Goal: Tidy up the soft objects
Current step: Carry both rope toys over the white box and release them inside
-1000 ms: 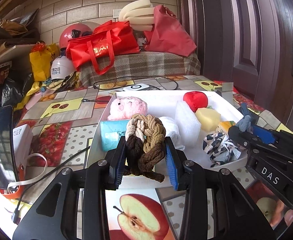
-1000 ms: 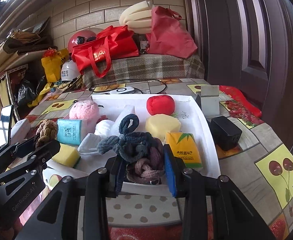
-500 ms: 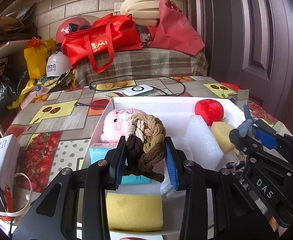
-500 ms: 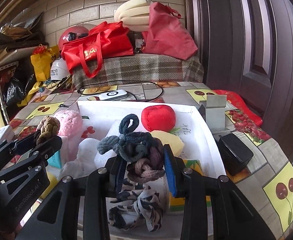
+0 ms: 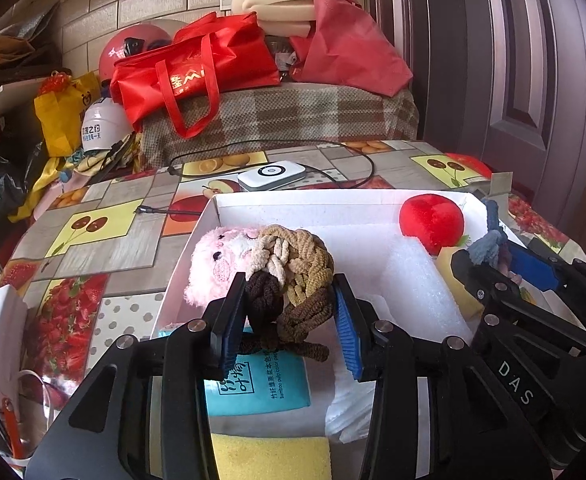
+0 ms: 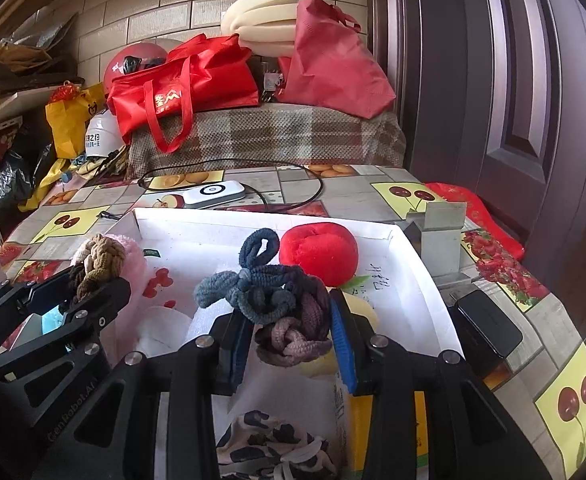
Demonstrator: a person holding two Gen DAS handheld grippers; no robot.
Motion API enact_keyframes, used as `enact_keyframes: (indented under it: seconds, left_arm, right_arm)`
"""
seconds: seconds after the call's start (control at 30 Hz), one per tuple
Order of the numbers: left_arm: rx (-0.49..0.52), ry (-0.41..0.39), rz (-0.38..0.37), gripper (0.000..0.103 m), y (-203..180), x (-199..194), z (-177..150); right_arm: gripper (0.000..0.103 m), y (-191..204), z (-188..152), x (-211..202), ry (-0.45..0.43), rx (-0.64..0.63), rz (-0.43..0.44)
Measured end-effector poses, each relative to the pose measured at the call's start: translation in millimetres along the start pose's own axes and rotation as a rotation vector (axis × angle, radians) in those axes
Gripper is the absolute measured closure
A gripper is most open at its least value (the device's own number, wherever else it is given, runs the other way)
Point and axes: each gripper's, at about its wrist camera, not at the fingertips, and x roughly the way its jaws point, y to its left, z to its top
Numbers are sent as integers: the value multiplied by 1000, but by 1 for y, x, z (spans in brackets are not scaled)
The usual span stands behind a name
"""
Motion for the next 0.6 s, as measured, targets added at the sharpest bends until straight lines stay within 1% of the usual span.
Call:
enact_keyframes:
  seconds: [0.03, 0.1, 0.13, 0.2, 0.23, 0.3, 0.53, 0.6]
  left_arm:
    - [-1, -6, 6, 53, 0, -1, 0]
    - [-12, -20, 45, 41, 2, -4, -1]
    - [-26, -27, 60, 37, 4, -5, -1]
    - [-66, -35, 76, 15, 12, -7, -2]
    - [-88, -40, 80, 12, 16, -8, -2]
    - [-112, -58, 86, 3, 20, -12, -3]
    - [-116, -129, 106, 2, 20, -26, -5]
    - [-129, -139, 105, 1, 22, -28, -5]
  right_arm:
    - [59, 0, 0, 0, -1, 0, -1]
    - [48, 1, 0, -3, -14, -3, -17]
    - [46, 0, -1, -4, -20, 3, -29]
    - [36, -6, 0, -5, -26, 33, -41]
    - [34, -10, 0, -5, -28, 53, -43]
    - [21, -17, 0, -5, -32, 85, -40]
    - [19, -16, -1, -13, -72, 87, -42]
    - [15, -17, -2, -14, -79, 90, -52]
